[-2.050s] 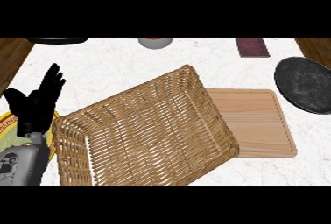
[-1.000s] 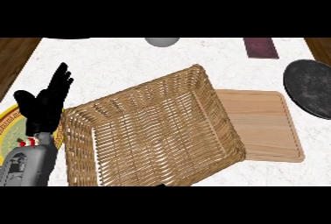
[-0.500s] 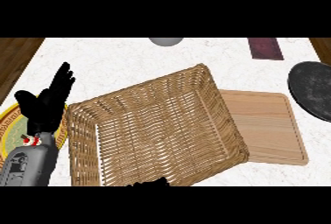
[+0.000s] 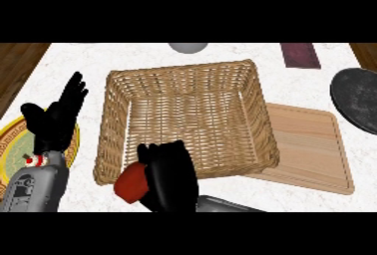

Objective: Pick the bell pepper from the cutting board and place it in the basket

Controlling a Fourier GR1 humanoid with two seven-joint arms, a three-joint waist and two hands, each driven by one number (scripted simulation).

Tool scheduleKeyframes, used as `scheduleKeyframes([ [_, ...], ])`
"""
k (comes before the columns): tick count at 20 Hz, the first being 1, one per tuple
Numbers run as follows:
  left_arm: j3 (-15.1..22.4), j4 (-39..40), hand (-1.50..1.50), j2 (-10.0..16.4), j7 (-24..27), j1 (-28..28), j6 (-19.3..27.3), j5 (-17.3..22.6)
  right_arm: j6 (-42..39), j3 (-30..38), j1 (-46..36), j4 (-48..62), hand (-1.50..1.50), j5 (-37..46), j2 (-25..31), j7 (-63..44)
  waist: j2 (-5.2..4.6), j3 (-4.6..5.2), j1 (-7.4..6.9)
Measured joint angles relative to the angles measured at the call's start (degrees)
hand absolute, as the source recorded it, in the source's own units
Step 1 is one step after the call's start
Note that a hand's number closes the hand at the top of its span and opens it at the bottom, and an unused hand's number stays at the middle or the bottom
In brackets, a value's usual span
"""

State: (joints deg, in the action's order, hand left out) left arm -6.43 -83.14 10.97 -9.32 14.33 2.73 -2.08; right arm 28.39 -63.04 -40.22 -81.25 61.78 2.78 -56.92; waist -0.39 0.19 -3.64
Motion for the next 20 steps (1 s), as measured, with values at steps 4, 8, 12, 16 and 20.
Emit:
scheduleKeyframes([
  [4, -0.32, -0.23, 0.0, 0.49, -0.22, -0.29, -0.55, 0.37, -6.42, 4.71, -11.78, 8.05, 1.5, -2.87, -1.67, 1.9, 0.0, -0.03, -0.11],
  [8, -0.29, 0.2, 0.0, 0.28, -0.7, 1.01, -0.04, 0.06, -7.85, 7.14, -21.24, 15.69, 1.5, -8.43, -2.34, 3.52, -0.1, -0.07, 0.01],
  [12, -0.27, 0.78, 0.0, 0.35, -0.19, 0.95, -0.27, -0.09, -8.12, 7.53, -27.78, 22.35, 1.5, -14.03, -2.59, 4.45, -0.16, -0.08, -0.16],
  [16, -0.02, 0.66, 0.0, 0.06, 0.0, 1.1, -0.2, -0.25, -11.81, 7.24, -31.48, 26.56, 1.5, -20.68, -2.67, 4.59, -0.19, -0.06, -0.38],
  [20, 0.11, 0.43, 0.0, -0.3, 0.63, -0.19, -0.14, -0.36, -15.63, 6.7, -33.45, 29.99, 1.5, -26.9, -2.73, 6.03, -0.24, -0.06, -0.45],
])
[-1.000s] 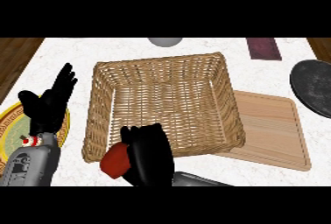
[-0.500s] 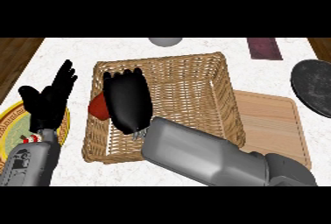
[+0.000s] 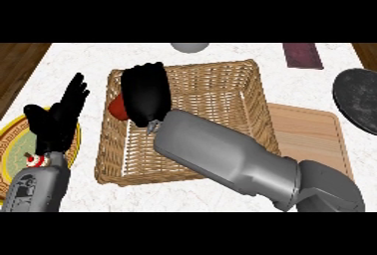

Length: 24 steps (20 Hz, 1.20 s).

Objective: Pick the bell pepper from the cutting board and place it in the basket

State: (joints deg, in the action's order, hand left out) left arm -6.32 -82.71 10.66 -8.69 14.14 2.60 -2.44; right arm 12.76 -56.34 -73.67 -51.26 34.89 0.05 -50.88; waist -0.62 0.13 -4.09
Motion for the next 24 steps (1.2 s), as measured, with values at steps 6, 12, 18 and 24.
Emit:
scheduleKeyframes([
  [6, 0.24, -1.49, 0.0, -0.02, -0.92, -0.12, 0.08, -0.2, 1.37, -2.74, -1.4, 4.19, 1.5, -5.19, -0.03, 1.94, -0.05, -0.02, -0.02],
  [12, 0.07, -1.89, 0.0, -0.01, -1.27, -0.32, -0.1, -0.03, 3.57, -5.34, -1.49, 7.36, 1.5, -7.23, -0.04, 3.62, -0.03, -0.03, 0.29],
  [18, 0.13, -1.61, 0.0, -0.3, -0.97, -0.25, -0.18, -0.04, 4.89, -8.35, -0.92, 10.88, 1.5, -8.16, -0.04, 5.12, -0.18, -0.02, 0.07],
  [24, -0.11, -1.27, 0.0, -0.26, -1.42, 0.63, -0.02, -0.09, 4.04, -9.94, -0.85, 11.81, 1.5, -9.62, -0.04, 5.35, -0.15, -0.04, 0.12],
])
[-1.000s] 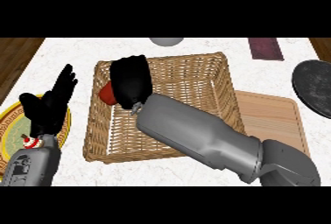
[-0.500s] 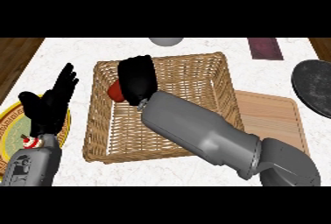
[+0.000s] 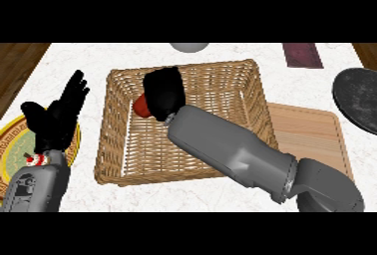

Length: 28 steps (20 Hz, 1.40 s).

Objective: Pick the bell pepper from the cutting board and place it in the basket

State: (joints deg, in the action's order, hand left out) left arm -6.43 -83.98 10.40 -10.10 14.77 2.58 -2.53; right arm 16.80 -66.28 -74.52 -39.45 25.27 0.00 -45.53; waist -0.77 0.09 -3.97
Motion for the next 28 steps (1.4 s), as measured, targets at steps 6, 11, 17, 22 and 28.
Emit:
scheduleKeyframes([
  [6, -0.65, -0.2, 0.0, 0.73, -0.31, 0.0, -0.52, 0.34, -1.53, 0.2, 1.13, 1.91, 1.5, -2.25, 0.0, 2.52, 0.03, -0.02, 0.26],
  [11, -0.01, -0.46, 0.0, 0.22, -0.17, -0.43, -0.49, -0.05, -2.23, -0.02, 1.6, 2.26, 1.5, -4.0, 0.0, 2.97, -0.03, -0.02, 0.0],
  [17, -0.32, 0.81, 0.0, 0.03, -0.03, 0.62, -0.06, -0.24, -3.86, 0.48, 2.66, 3.48, 1.5, -6.88, 0.0, 1.84, -0.08, -0.02, -0.02],
  [22, -1.29, 1.95, 0.0, 0.62, 1.0, 0.61, -0.87, 0.55, -4.34, 0.24, 3.56, 3.62, -1.5, -8.32, 0.0, -1.56, -0.05, -0.02, 0.06],
  [28, -1.33, 1.71, 0.0, 0.74, 0.27, 0.86, -0.63, 0.32, 5.31, 1.96, 4.78, 0.28, -1.5, -8.37, 0.0, -2.43, 0.08, -0.06, 0.44],
])
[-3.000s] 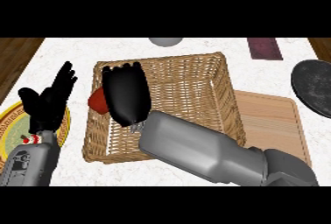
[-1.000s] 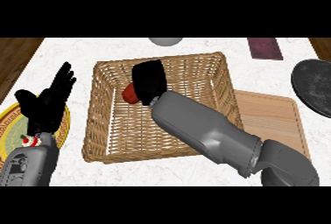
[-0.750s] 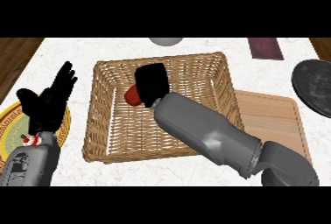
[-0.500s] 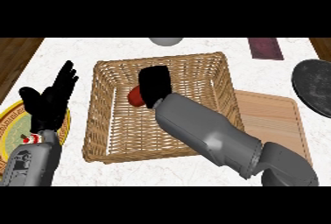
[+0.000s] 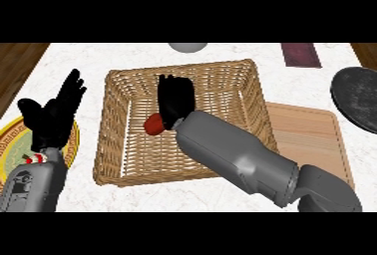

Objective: Pick the bell pepper from the cutting board and place it in the basket

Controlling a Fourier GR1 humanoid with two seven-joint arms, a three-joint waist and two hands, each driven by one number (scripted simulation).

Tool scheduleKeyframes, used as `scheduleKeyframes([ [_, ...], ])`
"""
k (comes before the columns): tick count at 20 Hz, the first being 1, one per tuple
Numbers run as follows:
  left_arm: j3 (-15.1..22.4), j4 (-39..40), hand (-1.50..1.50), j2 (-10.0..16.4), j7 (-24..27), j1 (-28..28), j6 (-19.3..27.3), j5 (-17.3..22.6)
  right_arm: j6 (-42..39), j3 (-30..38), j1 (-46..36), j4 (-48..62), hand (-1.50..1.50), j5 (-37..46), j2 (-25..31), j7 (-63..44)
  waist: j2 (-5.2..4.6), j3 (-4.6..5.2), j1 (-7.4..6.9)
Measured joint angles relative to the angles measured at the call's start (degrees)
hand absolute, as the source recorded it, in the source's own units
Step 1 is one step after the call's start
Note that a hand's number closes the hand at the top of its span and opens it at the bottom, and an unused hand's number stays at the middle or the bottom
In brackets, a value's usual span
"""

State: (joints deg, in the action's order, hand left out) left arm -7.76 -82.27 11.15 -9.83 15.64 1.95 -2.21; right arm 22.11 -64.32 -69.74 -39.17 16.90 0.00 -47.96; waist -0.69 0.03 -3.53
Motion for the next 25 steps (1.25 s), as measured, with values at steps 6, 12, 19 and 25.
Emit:
scheduleKeyframes([
  [6, -0.23, -0.91, 0.0, -0.02, 0.15, -1.49, 0.17, 0.0, 8.77, 6.81, -1.86, -1.76, -1.5, -1.86, 0.03, 1.84, 0.24, -0.03, 0.8],
  [12, -0.8, -1.01, 0.0, -0.1, 0.55, -2.62, 0.89, -0.23, 16.53, 13.66, 0.25, -4.68, -1.5, -3.23, 0.49, 2.4, 0.6, -0.04, 2.38],
  [19, -1.4, -3.27, 0.0, 0.16, 0.95, -6.2, 0.88, -0.07, 20.06, 20.54, 10.06, -16.91, -1.5, -5.12, 7.36, 4.51, 1.05, -0.07, 4.15],
  [25, -1.83, -3.17, 0.0, 0.42, 0.36, -5.21, 1.03, -0.01, 17.9, 24.19, 22.47, -31.49, -1.5, -7.01, 16.26, 9.0, 0.97, -0.06, 4.38],
])
